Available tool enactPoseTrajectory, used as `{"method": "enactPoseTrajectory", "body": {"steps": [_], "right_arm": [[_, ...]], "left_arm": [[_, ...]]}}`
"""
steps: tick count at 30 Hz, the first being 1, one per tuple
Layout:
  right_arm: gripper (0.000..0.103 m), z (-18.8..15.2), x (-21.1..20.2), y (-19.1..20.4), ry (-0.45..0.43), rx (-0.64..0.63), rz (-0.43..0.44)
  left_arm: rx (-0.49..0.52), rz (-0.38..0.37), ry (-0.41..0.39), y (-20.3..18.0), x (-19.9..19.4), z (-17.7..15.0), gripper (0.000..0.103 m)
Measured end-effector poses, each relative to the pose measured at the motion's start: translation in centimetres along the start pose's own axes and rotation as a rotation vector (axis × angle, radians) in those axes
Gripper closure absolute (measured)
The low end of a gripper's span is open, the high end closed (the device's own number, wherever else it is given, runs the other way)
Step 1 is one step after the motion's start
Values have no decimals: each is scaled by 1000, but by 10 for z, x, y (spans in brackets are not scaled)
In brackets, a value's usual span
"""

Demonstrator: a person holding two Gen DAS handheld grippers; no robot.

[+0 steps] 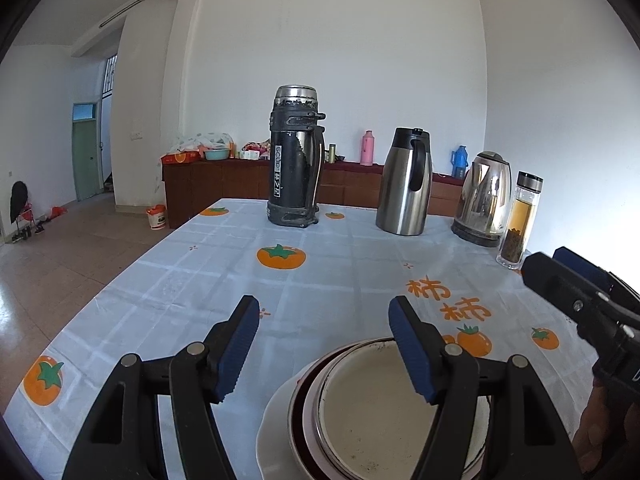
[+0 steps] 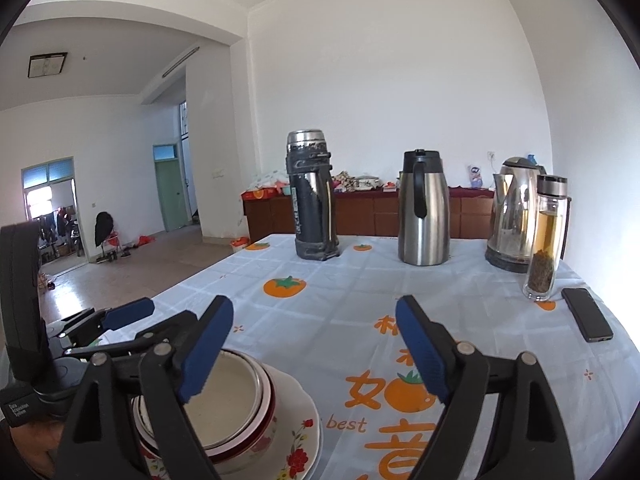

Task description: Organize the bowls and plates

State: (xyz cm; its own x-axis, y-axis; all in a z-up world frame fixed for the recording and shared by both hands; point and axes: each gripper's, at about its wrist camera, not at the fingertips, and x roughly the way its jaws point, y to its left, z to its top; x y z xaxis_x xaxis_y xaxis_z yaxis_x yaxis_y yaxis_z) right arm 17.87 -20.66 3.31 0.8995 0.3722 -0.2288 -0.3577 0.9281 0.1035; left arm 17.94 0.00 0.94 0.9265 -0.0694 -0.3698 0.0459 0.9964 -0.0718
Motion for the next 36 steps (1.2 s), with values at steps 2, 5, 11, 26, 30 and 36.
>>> {"method": "enactPoseTrajectory", "body": {"steps": [2, 5, 11, 26, 30, 36], "right_arm": [[15, -1, -3, -1, -13, 7, -8], [14, -1, -2, -3, -17, 11, -20], [14, -2, 0, -4, -11, 12, -22], [11, -3, 0, -5, -13, 18, -25], [10, -2, -3, -7, -29, 15, -35], [7, 0, -14, -6, -90, -14, -73]], "left_arm": [[-1, -3, -5, 0, -1, 0, 34], [-3, -5, -9, 1, -1, 0, 33], [-10, -4, -17, 2, -4, -1, 33], [12, 0, -31, -2, -6, -2, 33], [15, 1, -31, -2, -7, -2, 33], [10, -26, -23, -1, -8, 0, 33]]}}
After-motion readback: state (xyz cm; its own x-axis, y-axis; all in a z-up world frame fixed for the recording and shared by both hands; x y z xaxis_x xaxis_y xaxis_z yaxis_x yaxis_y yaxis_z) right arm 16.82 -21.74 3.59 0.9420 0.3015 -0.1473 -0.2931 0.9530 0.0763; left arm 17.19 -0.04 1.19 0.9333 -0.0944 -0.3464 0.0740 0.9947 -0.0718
